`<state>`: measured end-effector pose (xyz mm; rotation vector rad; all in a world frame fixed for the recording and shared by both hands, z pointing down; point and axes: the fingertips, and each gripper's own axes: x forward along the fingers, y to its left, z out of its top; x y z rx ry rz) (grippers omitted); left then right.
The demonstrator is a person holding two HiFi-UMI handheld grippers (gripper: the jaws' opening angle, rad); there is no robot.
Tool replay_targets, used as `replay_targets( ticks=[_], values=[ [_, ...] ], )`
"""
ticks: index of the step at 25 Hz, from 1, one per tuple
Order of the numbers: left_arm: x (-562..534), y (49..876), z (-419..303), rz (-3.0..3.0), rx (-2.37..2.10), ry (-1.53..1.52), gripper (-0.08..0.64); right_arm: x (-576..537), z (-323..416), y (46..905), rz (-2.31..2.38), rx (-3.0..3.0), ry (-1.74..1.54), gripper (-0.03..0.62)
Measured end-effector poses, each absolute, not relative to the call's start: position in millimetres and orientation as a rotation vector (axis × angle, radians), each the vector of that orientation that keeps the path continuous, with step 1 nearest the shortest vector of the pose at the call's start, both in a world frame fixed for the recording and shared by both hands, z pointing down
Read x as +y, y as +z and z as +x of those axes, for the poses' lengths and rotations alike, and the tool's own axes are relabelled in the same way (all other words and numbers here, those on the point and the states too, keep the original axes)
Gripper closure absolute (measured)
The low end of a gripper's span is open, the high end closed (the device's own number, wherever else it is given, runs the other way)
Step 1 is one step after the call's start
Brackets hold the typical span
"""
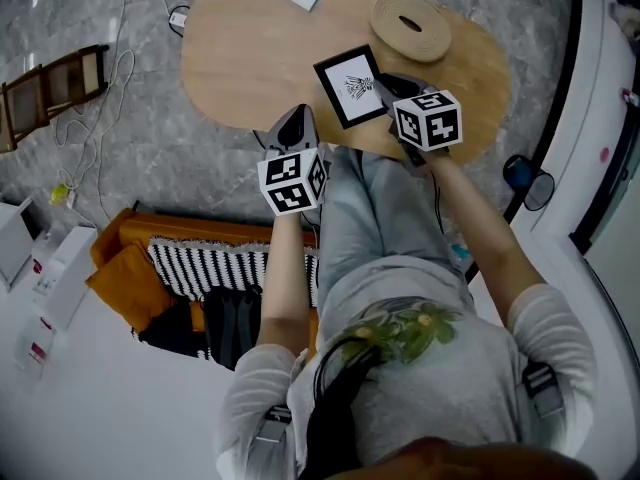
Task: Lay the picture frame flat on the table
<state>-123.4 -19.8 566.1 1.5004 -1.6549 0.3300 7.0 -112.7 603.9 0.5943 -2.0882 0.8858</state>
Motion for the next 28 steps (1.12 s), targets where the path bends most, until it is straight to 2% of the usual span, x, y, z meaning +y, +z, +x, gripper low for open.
replay_targets(
  ticks=[28],
  values=[
    [-8.6,614.3,-114.3,1.454,-1.618,0.353,0.543,-107.2,4.8,671.0,0.551,-2.03,0.887,0.523]
  ],
)
